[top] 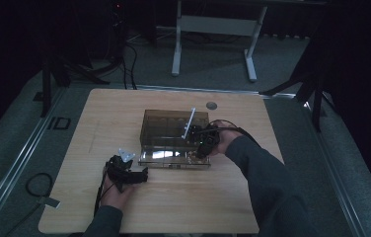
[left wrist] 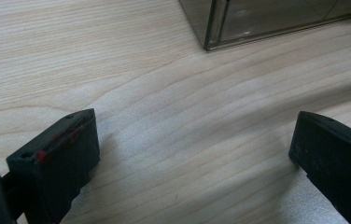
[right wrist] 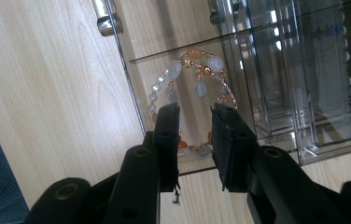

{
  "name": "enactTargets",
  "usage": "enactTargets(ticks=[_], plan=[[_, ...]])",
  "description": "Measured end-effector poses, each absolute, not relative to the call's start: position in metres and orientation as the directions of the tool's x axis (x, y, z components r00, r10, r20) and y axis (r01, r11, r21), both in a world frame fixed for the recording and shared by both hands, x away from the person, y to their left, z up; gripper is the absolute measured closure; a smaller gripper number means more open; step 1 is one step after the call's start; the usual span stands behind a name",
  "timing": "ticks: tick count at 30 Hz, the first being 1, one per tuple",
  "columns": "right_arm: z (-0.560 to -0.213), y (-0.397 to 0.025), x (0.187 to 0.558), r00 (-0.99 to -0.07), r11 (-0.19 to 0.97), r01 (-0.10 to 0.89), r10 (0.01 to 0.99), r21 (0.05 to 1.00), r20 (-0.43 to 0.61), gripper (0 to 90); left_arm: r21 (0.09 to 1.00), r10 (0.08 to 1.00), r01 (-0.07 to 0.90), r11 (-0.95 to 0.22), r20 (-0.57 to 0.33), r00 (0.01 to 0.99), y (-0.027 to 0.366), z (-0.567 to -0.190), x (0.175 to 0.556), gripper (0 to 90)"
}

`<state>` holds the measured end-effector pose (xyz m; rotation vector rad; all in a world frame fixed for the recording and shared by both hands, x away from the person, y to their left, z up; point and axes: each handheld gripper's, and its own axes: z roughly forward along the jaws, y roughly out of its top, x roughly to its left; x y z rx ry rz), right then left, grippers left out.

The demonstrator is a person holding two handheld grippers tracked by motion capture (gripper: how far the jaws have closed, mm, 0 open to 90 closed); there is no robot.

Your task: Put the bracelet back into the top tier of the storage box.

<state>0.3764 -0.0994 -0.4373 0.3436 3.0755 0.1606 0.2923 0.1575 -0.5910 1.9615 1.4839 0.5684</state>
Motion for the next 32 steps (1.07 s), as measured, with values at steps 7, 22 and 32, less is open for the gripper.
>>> enactTargets(ticks=[7,22,32], plan=[[-0.431,-0.105,0.376,-0.973,0.968,0.223,0.228,0.118,-0.030,70.1,0.691,0.960,0.698,-0.186,-0.024,0.279,0.157,-0.591,0.292,1.8],[-0.418,-0.122,0.371,-0.967,0.961,0.242,0.250,0.133,-0.044,69.1,0.690,0.959,0.699,-0.189,-0.022,0.281,0.158,-0.591,0.292,1.8],[-0.427,-0.144,0.373,-0.957,0.951,0.282,0.288,0.126,-0.030,69.2,0.692,0.960,0.697,-0.185,-0.023,0.278,0.157,-0.591,0.292,1.8]])
